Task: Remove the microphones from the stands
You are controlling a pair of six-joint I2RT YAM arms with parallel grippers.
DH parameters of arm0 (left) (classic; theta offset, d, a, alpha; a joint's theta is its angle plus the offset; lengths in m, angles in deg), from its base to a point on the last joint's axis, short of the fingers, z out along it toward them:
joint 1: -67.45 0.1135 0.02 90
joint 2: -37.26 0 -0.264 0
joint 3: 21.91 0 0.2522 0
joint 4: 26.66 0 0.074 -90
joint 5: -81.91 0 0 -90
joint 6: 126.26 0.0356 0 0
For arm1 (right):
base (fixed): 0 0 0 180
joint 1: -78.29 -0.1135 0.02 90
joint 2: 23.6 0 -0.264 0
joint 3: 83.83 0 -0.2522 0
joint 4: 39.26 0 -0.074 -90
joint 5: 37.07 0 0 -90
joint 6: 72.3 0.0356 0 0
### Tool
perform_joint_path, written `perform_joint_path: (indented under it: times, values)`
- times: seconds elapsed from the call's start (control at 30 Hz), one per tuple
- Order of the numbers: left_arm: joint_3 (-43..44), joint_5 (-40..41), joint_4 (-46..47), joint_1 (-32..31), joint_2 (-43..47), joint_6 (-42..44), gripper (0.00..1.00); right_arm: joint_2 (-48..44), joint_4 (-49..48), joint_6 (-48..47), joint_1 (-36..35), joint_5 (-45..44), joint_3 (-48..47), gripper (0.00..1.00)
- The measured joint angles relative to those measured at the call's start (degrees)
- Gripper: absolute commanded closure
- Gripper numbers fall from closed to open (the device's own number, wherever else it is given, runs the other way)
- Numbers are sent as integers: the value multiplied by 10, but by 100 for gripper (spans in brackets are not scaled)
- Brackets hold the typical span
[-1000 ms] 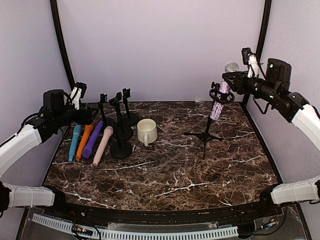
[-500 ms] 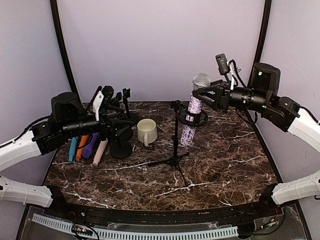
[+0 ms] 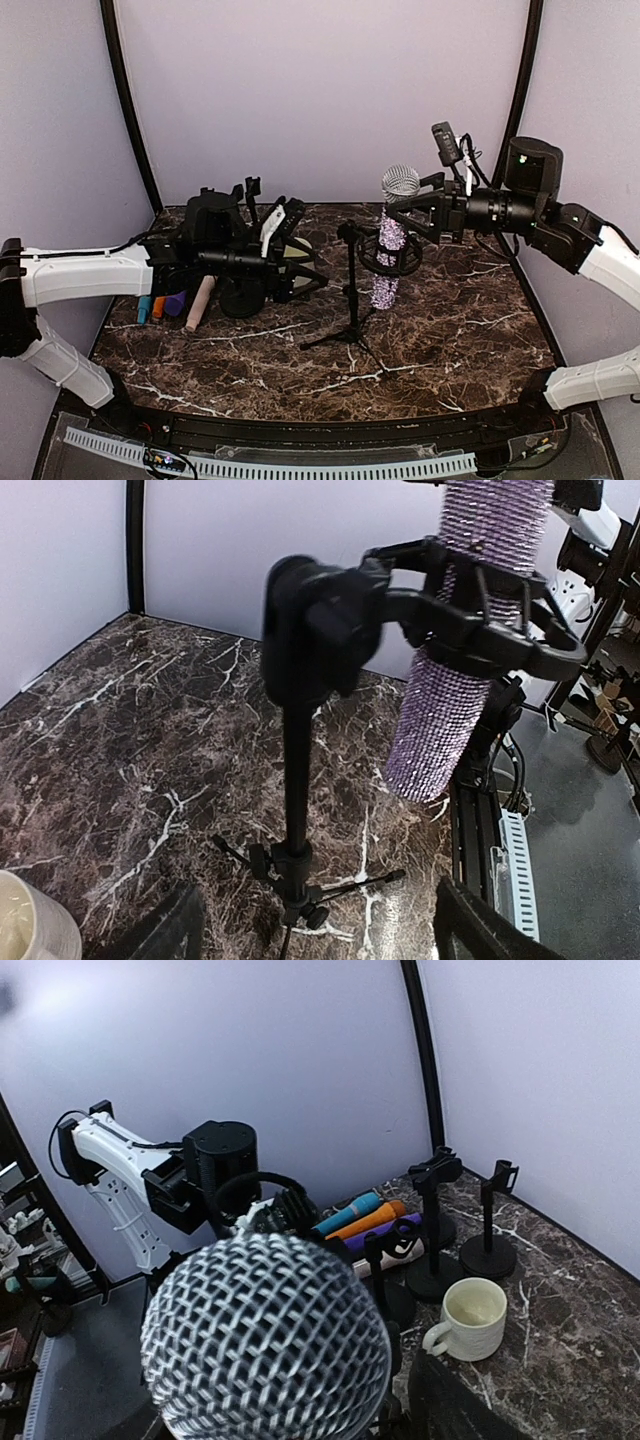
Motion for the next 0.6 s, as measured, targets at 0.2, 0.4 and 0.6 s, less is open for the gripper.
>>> perform_joint_path:
  times: [0.2,0.4,0.6]
  values:
    - [27,-21,37,-2,-65,-4,18,-43,7,14,-1,-9,35,11]
    - [74,-43,63,-12,-123,-7,18,-76,12,24,-2,-32,55,4]
    - [104,-70,72,-21,-160,-7,38,-100,13,28,-2,-50,61,3]
